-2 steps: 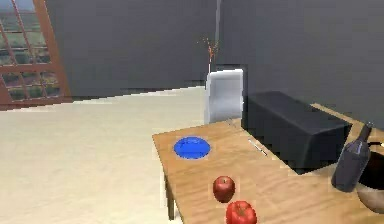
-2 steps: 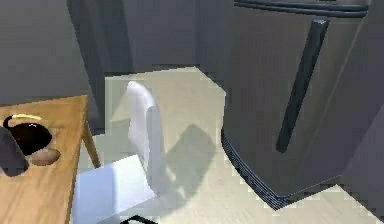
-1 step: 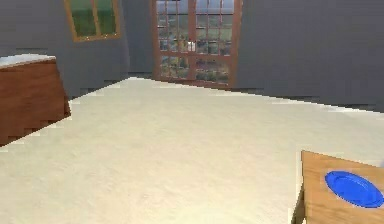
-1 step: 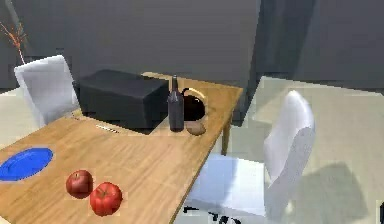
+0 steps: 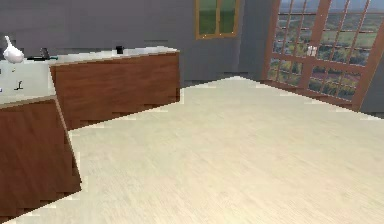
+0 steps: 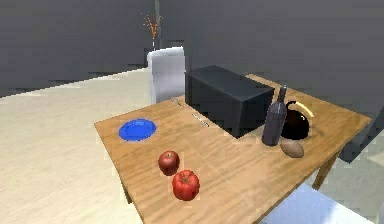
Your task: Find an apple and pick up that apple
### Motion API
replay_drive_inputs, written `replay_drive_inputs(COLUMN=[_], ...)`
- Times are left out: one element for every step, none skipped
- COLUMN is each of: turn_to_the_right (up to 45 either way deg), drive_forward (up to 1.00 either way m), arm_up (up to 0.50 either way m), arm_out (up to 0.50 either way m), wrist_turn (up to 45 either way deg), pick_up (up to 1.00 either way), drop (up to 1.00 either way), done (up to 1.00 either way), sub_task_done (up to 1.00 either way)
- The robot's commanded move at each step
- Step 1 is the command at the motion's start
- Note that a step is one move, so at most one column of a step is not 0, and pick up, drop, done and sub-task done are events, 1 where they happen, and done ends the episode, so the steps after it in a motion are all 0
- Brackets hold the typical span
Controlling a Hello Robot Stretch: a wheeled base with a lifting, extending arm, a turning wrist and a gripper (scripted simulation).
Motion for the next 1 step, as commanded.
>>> replay_drive_inputs(turn_to_the_right=[0.0], drive_forward=[0.0], arm_up=[0.5], arm_out=[0.0], wrist_turn=[0.0], pick_up=[0.0], drop=[0.0], done=[0.0], sub_task_done=[0.0])
